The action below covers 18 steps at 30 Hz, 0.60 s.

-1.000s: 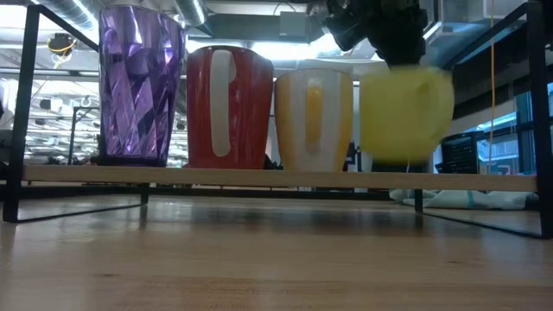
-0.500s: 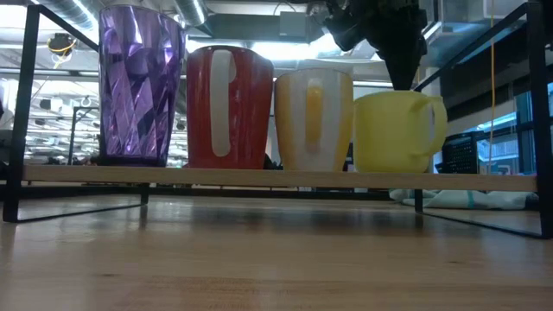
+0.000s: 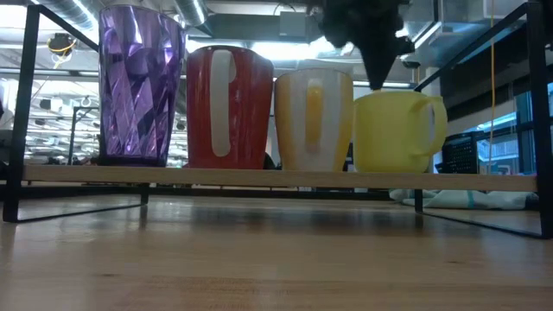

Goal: Stack small to large cups/mugs on shelf
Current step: Put the light green mug on the shelf

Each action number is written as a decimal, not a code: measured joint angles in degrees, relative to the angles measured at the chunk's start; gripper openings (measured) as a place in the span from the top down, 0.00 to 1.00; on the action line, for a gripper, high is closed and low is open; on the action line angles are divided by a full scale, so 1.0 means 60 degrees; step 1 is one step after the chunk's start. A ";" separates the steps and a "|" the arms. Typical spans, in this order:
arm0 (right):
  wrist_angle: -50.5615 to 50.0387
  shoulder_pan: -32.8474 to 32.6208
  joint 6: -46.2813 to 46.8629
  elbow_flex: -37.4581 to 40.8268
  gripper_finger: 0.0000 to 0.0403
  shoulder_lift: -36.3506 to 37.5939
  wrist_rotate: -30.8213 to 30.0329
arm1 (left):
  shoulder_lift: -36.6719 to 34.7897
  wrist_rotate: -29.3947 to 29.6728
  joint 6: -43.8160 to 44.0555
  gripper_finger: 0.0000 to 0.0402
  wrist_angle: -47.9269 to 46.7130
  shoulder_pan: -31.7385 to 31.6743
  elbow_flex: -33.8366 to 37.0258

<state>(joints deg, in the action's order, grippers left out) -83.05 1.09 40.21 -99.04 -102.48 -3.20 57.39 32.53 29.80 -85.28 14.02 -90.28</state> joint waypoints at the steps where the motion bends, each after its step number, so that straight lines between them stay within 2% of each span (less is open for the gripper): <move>1: 0.0051 0.0162 0.0000 0.0097 0.99 -0.0021 0.0015 | 0.0000 0.0014 0.0000 0.90 0.0000 0.0000 0.0000; 8: 0.0547 0.0985 -0.0216 0.0862 0.99 -0.0015 0.0530 | -0.0003 0.0026 0.0020 0.90 0.0000 -0.0003 0.0000; 13: 0.1126 0.1032 -0.0204 0.1771 0.99 -0.0022 0.1450 | 0.0000 0.0029 0.0200 0.90 0.0000 0.0000 0.0000; 18: 0.1766 0.0808 0.0018 0.2014 0.99 -0.0022 0.1512 | -0.0002 0.0033 0.0208 0.90 0.0002 0.0000 0.0000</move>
<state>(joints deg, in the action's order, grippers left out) -72.45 5.94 40.32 -86.96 -102.61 5.87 57.37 32.73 31.05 -85.26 14.02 -90.28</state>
